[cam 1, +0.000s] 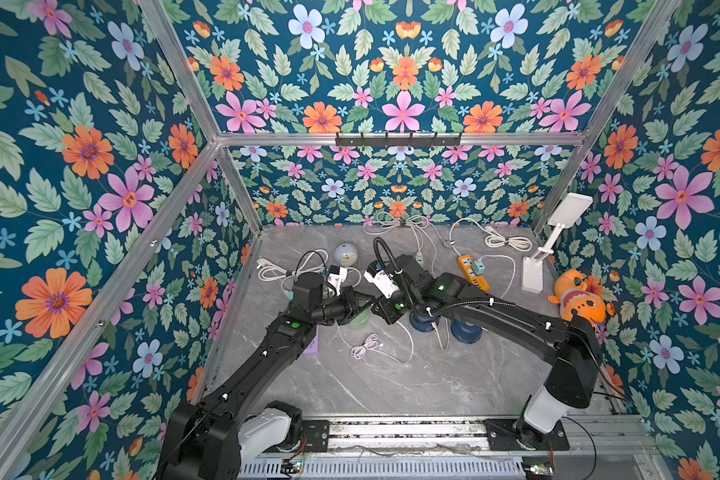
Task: Charge the cordless meat grinders
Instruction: Pick up the charging cable from the center of the board.
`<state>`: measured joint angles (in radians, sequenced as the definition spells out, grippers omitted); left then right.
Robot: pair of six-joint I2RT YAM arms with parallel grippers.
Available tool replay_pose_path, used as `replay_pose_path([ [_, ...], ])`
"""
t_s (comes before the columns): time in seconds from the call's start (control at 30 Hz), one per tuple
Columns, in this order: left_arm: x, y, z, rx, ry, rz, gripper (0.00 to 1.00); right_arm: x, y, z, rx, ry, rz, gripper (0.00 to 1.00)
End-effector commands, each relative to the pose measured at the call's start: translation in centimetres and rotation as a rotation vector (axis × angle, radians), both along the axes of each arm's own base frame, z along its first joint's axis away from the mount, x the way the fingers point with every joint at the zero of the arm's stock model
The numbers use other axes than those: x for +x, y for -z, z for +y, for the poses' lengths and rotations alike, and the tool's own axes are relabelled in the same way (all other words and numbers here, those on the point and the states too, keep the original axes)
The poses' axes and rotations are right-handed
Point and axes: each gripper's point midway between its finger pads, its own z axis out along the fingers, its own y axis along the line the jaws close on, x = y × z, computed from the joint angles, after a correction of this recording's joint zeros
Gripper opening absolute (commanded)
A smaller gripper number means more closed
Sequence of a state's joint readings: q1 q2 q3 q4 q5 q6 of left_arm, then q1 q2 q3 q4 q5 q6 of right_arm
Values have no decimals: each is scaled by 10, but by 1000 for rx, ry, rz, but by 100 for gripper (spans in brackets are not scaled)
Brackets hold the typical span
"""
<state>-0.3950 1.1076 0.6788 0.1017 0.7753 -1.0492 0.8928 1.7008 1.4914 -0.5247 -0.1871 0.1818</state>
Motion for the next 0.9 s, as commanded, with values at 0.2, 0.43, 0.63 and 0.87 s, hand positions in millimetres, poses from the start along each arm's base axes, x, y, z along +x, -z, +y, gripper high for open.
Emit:
replay_pose_path([
  [0.2, -3, -4, -2, -20, 15, -9, 0, 7, -14, 11, 66, 13, -20, 21],
  [0.43, -2, -2, -2, -39, 3, 4, 0, 7, -20, 16, 110, 14, -19, 20],
  [0.63, -1, 2, -2, -42, 1, 15, 0, 7, -26, 17, 129, 6, -35, 20],
  [0.87, 0, 2, -2, -39, -3, 16, 0, 8, -22, 15, 106, 9, -36, 15],
])
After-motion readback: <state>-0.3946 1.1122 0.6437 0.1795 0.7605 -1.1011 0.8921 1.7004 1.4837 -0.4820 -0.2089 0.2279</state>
